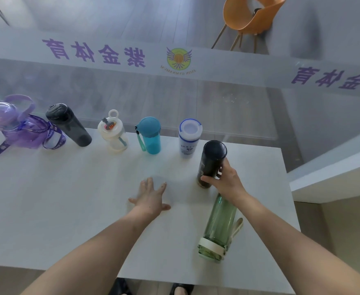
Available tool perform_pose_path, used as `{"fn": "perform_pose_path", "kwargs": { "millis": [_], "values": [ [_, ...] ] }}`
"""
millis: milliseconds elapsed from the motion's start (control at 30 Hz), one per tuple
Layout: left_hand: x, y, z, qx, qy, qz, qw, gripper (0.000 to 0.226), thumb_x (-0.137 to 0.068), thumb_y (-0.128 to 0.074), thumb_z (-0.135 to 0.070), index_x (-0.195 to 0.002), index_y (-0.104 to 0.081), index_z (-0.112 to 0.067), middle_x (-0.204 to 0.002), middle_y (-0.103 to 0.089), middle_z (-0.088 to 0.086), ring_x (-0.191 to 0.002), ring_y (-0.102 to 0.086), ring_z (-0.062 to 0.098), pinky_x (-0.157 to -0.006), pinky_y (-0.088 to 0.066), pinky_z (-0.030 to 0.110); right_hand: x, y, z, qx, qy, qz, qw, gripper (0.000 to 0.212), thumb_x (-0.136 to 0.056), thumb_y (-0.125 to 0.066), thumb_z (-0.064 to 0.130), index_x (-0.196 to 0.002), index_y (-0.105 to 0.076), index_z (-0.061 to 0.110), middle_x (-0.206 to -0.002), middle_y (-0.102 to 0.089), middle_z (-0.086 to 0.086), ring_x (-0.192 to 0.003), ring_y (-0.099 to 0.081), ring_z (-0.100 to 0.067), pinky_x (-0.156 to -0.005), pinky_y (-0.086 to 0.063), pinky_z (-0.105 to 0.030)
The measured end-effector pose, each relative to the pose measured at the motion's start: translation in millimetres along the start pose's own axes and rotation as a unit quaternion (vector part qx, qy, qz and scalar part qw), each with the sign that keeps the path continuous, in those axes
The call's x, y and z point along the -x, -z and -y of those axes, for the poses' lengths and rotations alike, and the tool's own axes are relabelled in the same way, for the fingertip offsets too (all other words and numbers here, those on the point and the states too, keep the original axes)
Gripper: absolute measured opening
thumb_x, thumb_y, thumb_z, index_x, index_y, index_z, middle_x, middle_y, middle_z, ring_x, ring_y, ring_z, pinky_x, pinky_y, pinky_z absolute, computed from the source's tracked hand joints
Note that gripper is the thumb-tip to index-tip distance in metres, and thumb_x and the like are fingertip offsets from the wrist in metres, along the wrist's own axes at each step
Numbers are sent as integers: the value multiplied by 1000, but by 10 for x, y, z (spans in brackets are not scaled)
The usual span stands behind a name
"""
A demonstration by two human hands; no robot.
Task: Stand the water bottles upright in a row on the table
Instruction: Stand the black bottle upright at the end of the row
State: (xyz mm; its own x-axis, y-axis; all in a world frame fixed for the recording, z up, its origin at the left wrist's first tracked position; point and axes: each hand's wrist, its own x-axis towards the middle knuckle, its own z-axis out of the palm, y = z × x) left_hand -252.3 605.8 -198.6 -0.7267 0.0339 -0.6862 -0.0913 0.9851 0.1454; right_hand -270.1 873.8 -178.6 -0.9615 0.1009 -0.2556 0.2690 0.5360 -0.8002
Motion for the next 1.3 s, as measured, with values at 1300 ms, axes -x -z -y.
{"fn": "perform_pose_path", "kwargs": {
  "millis": [1300],
  "values": [
    [-221, -165, -694, -36, -41, 39, 998, 115, -84, -79, -56, -152, 14, -64, -164, 39, -8, -152, 34, 32, -102, -23, 86, -657, 475, -213, -79, -23, -156, 984, 62, -80, -85, 28, -130, -48, 29, -115, -61, 13, -105, -59, -16, -88, -46, -31]
  ]
}}
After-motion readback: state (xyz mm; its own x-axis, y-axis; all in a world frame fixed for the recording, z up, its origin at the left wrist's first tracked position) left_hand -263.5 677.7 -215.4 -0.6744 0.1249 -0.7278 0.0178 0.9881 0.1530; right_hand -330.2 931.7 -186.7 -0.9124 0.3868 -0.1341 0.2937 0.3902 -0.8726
